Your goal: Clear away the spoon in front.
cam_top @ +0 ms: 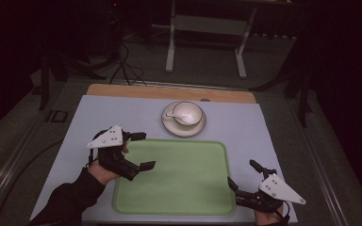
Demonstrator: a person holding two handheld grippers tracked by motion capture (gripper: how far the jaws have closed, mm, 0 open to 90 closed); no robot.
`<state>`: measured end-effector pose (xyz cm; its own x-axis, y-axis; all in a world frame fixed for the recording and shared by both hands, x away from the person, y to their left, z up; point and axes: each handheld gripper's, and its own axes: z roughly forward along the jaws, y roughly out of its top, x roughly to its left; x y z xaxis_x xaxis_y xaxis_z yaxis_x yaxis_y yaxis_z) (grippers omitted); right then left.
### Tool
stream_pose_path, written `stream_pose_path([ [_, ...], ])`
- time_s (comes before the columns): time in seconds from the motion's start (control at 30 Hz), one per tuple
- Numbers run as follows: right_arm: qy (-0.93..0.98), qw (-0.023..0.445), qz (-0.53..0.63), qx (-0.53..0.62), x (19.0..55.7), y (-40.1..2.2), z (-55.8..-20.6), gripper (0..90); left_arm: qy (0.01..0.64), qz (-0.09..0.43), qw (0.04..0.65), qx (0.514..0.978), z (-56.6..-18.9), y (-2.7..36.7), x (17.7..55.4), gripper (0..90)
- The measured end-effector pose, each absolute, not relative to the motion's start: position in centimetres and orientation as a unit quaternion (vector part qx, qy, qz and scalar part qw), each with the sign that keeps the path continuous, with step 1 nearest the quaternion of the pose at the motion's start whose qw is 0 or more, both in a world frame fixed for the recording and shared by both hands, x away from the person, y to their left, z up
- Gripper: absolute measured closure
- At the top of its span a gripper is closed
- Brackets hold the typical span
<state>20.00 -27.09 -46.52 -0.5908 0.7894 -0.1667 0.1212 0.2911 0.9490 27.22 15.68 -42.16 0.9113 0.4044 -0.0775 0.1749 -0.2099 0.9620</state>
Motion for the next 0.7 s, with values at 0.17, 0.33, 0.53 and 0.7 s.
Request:
stream_pose_path([
  [0.17,0.734,0.330,0.507,0.310,20.0,-27.0,-46.5,10.7,0.192,0.099,0.600,0.771,-41.5,14.7,28.6,3.8],
  [0.33,0.734,0.330,0.506,0.309,20.0,-27.0,-46.5,10.7,0.200,0.099,0.596,0.771,-40.8,13.5,30.1,4.9],
  [0.53,0.733,0.330,0.508,0.309,20.0,-27.1,-46.5,10.7,0.223,0.106,0.587,0.771,-40.7,11.8,32.2,7.0],
  [0.7,0.734,0.330,0.508,0.307,20.0,-27.0,-46.5,10.8,0.261,0.102,0.592,0.755,-41.5,10.8,34.3,12.2],
])
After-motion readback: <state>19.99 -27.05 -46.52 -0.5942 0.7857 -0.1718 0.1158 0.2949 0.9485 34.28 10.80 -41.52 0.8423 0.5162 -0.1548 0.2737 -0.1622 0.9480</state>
